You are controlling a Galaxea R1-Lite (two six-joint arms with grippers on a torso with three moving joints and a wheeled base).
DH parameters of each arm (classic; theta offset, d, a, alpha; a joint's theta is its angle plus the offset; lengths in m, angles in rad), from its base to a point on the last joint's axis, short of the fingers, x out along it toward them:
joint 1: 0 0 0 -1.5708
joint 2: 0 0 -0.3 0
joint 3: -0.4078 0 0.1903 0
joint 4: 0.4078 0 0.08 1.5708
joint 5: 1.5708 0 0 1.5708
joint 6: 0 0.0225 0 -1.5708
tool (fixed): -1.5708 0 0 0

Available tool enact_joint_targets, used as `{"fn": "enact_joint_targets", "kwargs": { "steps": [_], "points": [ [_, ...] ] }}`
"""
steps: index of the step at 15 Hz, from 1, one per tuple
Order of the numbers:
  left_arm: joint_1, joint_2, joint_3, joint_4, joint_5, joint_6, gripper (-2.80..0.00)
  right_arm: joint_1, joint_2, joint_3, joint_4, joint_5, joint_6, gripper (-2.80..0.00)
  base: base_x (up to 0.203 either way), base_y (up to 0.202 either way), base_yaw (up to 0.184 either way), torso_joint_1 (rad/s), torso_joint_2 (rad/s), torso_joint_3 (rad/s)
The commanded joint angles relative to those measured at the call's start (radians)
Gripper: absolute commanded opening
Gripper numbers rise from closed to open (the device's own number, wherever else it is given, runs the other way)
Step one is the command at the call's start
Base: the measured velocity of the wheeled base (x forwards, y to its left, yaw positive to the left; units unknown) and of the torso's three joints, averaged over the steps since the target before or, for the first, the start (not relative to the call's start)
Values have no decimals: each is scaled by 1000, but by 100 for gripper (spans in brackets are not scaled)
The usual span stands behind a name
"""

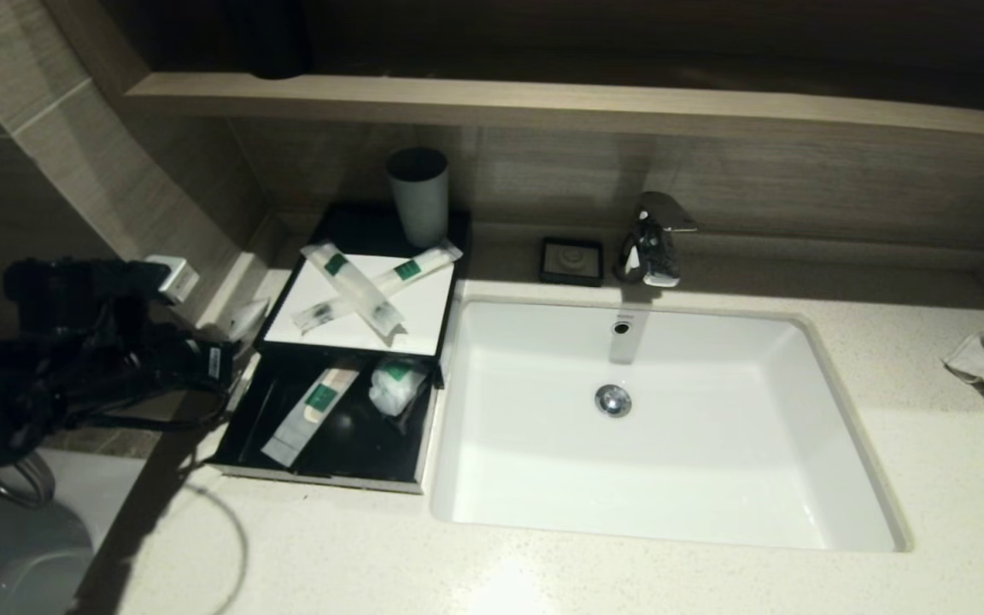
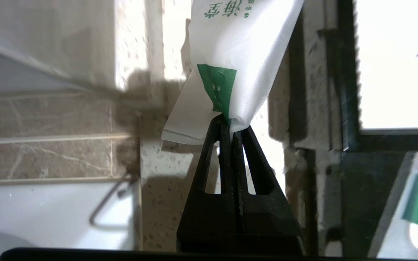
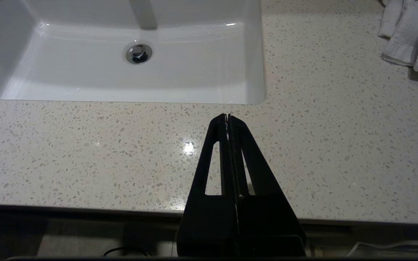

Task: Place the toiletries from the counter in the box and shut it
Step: Pick up the bathroom toiletry

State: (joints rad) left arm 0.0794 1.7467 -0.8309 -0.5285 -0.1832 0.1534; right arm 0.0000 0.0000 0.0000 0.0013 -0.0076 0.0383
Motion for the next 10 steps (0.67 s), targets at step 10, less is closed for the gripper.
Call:
{"fn": "enact_joint_targets", "kwargs": {
  "steps": [10],
  "points": [
    [-5, -231, -8, 106, -4, -5, -280, 0, 2, 0, 0, 0, 0, -280, 0, 0, 0, 0, 0, 0]
  ]
}}
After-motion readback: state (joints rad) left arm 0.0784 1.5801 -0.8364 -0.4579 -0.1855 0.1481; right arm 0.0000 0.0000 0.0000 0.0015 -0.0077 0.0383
